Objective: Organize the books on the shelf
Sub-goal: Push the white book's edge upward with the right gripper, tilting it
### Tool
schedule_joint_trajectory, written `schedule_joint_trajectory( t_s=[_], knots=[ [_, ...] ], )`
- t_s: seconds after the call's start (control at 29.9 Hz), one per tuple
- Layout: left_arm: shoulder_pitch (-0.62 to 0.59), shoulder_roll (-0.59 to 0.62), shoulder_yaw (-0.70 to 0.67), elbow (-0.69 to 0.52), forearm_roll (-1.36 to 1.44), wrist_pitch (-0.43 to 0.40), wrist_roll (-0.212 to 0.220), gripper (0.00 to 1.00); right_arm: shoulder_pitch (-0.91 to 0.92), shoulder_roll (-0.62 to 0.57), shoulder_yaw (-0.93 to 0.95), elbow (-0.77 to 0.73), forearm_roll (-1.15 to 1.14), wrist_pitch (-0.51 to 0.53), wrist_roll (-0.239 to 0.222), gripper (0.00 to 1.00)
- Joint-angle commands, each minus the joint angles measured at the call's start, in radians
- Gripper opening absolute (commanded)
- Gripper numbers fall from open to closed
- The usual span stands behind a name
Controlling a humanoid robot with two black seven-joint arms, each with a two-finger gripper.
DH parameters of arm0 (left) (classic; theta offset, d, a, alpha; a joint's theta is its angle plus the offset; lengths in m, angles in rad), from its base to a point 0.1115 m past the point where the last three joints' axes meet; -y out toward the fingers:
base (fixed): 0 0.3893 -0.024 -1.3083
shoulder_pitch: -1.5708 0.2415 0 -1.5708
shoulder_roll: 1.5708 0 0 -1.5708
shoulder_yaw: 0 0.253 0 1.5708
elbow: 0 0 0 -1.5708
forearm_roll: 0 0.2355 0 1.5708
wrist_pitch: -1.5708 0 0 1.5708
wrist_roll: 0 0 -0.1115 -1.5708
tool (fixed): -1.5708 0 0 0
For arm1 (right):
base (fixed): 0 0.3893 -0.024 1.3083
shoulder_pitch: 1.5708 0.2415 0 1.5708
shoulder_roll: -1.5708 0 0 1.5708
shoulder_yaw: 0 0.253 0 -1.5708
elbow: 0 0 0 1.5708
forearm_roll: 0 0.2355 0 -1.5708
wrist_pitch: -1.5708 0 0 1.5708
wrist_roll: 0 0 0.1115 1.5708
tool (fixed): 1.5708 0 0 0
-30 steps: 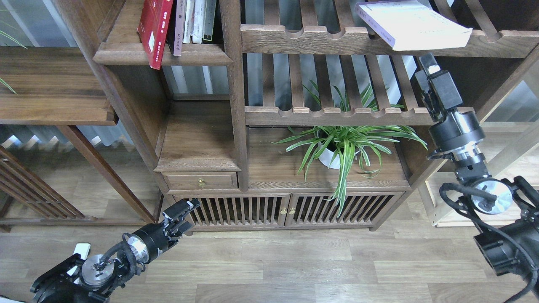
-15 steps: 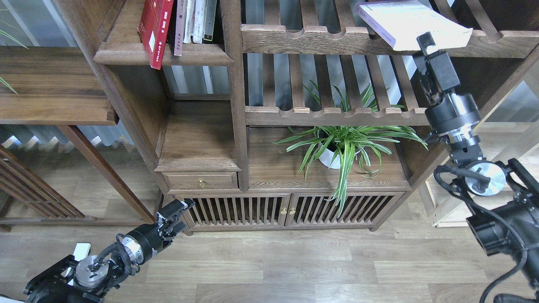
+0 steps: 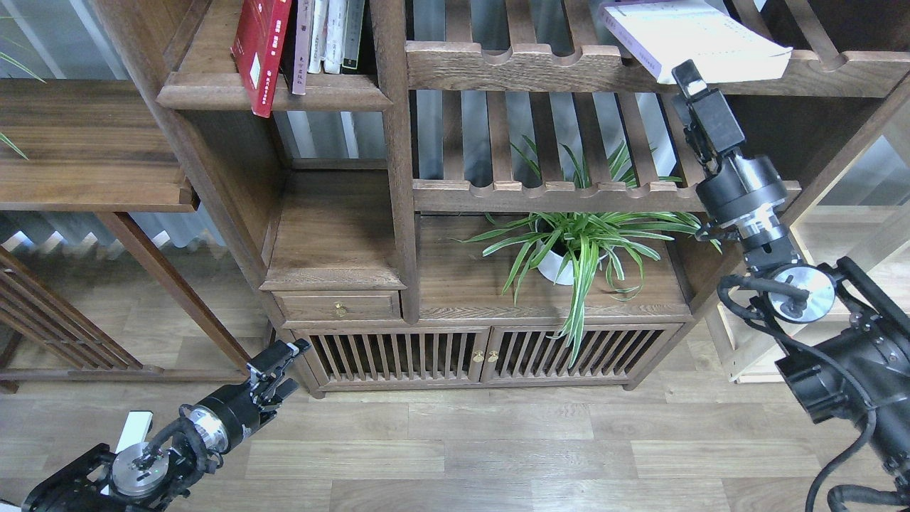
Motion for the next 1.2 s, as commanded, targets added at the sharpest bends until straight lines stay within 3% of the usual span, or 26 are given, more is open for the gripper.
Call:
schedule_joint_trajectory(
  t_s=[0.0, 1.04, 1.17],
  knots=[
    [0.008, 0.001, 0.000, -0.002, 0.000, 0.000, 0.000, 0.99, 0.021, 0.007, 0.000, -0.009, -0.001, -0.023, 0.000, 1.00],
    [0.028, 0.004, 0.000, -0.007, -0.005, 0.000, 0.000, 0.99, 0.058, 0.000, 0.046, -0.073, -0.004, -0.033, 0.000, 1.00],
    [0.032, 0.006, 0.000, -0.007, -0.006, 0.000, 0.000, 0.99, 0.067, 0.000, 0.047, -0.073, -0.005, -0.055, 0.000, 0.95]
  ],
)
